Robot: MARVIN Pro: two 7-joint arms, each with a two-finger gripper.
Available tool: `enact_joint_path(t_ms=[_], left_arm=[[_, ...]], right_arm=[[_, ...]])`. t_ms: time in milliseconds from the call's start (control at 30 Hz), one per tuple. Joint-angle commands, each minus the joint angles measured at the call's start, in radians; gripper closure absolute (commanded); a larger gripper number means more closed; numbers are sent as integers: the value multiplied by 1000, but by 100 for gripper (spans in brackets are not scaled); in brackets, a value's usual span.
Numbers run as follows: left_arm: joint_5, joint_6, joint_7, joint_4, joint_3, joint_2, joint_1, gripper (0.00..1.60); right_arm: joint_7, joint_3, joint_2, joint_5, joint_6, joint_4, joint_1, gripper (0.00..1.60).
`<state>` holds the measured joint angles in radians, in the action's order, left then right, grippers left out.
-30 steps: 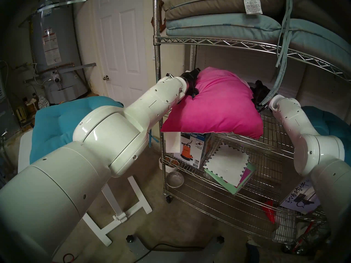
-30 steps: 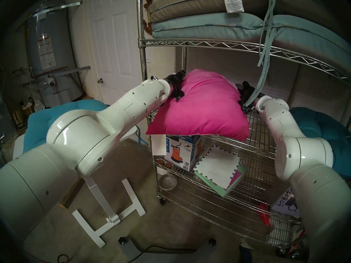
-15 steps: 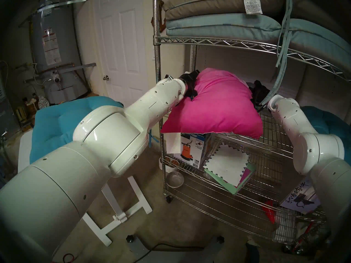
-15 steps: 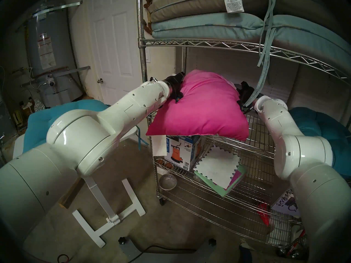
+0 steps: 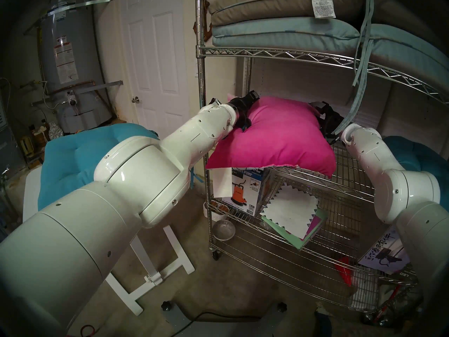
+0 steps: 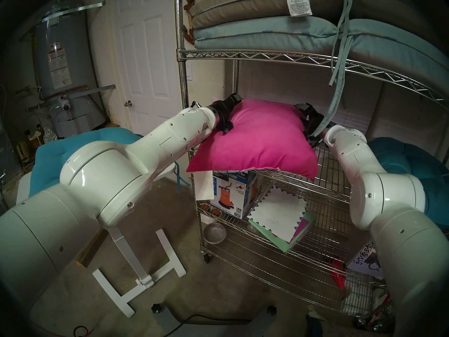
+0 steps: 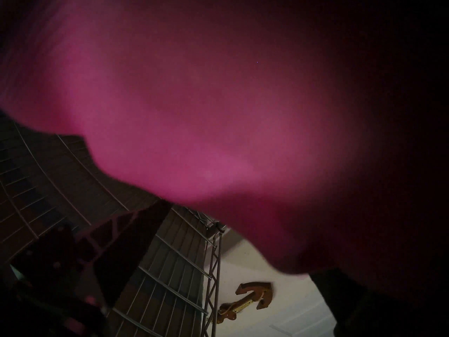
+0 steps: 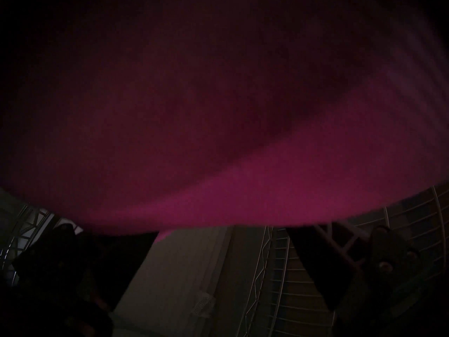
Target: Put cushion on the shelf
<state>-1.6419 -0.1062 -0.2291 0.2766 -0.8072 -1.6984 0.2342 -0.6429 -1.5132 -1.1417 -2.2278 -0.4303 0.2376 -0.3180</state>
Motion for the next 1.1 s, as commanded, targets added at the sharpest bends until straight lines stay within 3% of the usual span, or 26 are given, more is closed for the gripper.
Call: enact_joint_path(t_ms=[0,400,733,1067], left_arm=[[-10,-16,-40,-7,15,4,24,0],[-19,-50,-166,33,16,85,-22,0],[-21,-73,-281,110,1,151,-62,0],[-18,-108,-369,167,-16,201,-45,0]], right_arm=[[-5,2,-18,-2,17,-7,9,0],[-45,-4,-41,-7,49,-19,30,0],[-131,-26,-90,11,69,46,86,0],[-206,-29,-122,15,59,63,53,0]])
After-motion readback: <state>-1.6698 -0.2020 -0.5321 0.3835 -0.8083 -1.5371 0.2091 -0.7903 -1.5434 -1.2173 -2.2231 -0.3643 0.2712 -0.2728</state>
